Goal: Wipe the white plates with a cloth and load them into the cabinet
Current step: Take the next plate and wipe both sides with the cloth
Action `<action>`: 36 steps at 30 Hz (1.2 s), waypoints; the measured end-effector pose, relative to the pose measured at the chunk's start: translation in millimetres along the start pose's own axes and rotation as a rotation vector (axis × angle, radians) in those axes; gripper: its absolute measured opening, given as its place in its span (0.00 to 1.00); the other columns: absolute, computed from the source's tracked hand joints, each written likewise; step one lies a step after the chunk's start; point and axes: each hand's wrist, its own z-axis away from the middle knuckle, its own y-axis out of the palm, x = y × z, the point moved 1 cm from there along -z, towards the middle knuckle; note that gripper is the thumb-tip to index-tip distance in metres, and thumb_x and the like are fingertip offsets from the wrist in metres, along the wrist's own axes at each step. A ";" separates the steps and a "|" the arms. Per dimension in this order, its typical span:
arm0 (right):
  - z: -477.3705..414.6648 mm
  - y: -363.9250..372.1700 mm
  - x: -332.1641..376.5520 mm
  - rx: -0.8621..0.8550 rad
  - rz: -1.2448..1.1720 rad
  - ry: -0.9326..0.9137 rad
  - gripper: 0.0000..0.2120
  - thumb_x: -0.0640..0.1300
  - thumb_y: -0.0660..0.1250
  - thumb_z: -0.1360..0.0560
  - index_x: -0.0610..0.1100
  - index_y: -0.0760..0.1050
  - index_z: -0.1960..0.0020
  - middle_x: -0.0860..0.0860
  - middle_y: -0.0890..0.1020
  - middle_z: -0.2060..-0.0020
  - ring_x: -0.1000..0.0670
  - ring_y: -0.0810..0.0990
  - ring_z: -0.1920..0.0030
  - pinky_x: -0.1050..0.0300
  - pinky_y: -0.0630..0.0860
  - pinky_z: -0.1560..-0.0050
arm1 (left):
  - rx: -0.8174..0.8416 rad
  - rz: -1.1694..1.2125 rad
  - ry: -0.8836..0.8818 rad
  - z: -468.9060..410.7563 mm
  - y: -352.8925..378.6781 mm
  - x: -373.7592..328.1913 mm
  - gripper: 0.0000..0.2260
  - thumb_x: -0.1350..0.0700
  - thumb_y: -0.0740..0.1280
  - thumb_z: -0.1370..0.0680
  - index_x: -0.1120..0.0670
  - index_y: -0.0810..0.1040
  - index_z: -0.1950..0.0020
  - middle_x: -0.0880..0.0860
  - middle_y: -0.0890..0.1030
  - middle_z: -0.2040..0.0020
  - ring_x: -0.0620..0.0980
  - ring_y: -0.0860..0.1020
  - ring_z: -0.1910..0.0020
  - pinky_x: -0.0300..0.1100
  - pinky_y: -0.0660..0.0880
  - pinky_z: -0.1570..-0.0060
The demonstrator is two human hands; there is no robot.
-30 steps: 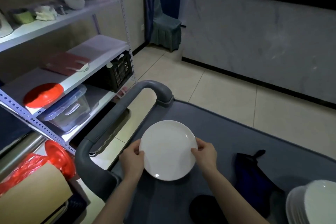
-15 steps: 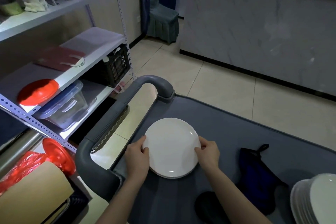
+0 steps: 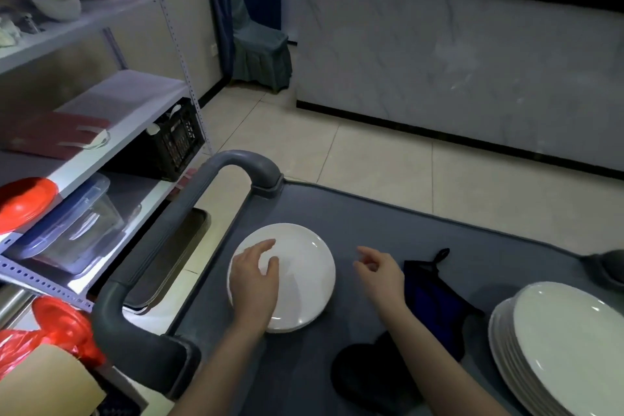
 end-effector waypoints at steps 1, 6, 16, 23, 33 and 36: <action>1.0 -14.4 -3.0 -0.021 0.004 -0.016 0.13 0.41 0.68 0.23 0.47 0.80 0.39 0.51 0.77 0.52 0.59 0.76 0.57 0.72 0.70 0.59 | 0.038 0.048 0.030 3.8 9.9 -10.6 0.11 0.60 0.67 0.21 0.45 0.80 0.44 0.45 0.82 0.46 0.44 0.78 0.46 0.40 0.76 0.44; 15.7 -101.6 -24.1 -0.157 0.042 -0.097 0.08 0.42 0.68 0.23 0.47 0.82 0.44 0.52 0.83 0.54 0.59 0.78 0.56 0.69 0.71 0.54 | 0.251 0.158 0.127 34.2 72.3 -62.8 0.08 0.57 0.70 0.23 0.44 0.82 0.49 0.43 0.84 0.58 0.37 0.80 0.58 0.28 0.73 0.58; 56.9 -274.1 -119.4 -0.447 0.176 0.048 0.10 0.44 0.69 0.24 0.48 0.82 0.43 0.55 0.81 0.58 0.53 0.78 0.57 0.58 0.69 0.52 | 0.627 0.079 0.190 139.8 199.4 -137.6 0.04 0.54 0.70 0.23 0.47 0.82 0.49 0.41 0.82 0.57 0.34 0.79 0.57 0.24 0.72 0.60; 64.9 -330.1 -182.3 -0.440 0.243 0.213 0.22 0.43 0.72 0.26 0.41 0.76 0.33 0.38 0.78 0.45 0.41 0.76 0.43 0.52 0.72 0.43 | 0.696 -0.108 0.237 185.7 242.7 -149.6 0.11 0.55 0.70 0.25 0.44 0.77 0.44 0.46 0.76 0.54 0.44 0.77 0.56 0.32 0.69 0.60; 65.4 -343.0 -209.1 -0.302 0.155 0.267 0.22 0.38 0.72 0.29 0.44 0.76 0.36 0.41 0.76 0.46 0.49 0.71 0.54 0.61 0.67 0.54 | 0.591 -0.211 0.124 207.2 263.3 -141.0 0.13 0.64 0.69 0.25 0.51 0.77 0.44 0.53 0.74 0.48 0.46 0.75 0.58 0.39 0.71 0.56; 61.3 -342.3 -208.3 -0.301 0.166 0.270 0.18 0.36 0.71 0.30 0.41 0.78 0.40 0.41 0.80 0.51 0.44 0.76 0.52 0.60 0.68 0.58 | 0.557 -0.206 0.098 209.1 266.6 -140.5 0.14 0.65 0.68 0.26 0.52 0.78 0.43 0.54 0.75 0.48 0.47 0.75 0.60 0.39 0.71 0.56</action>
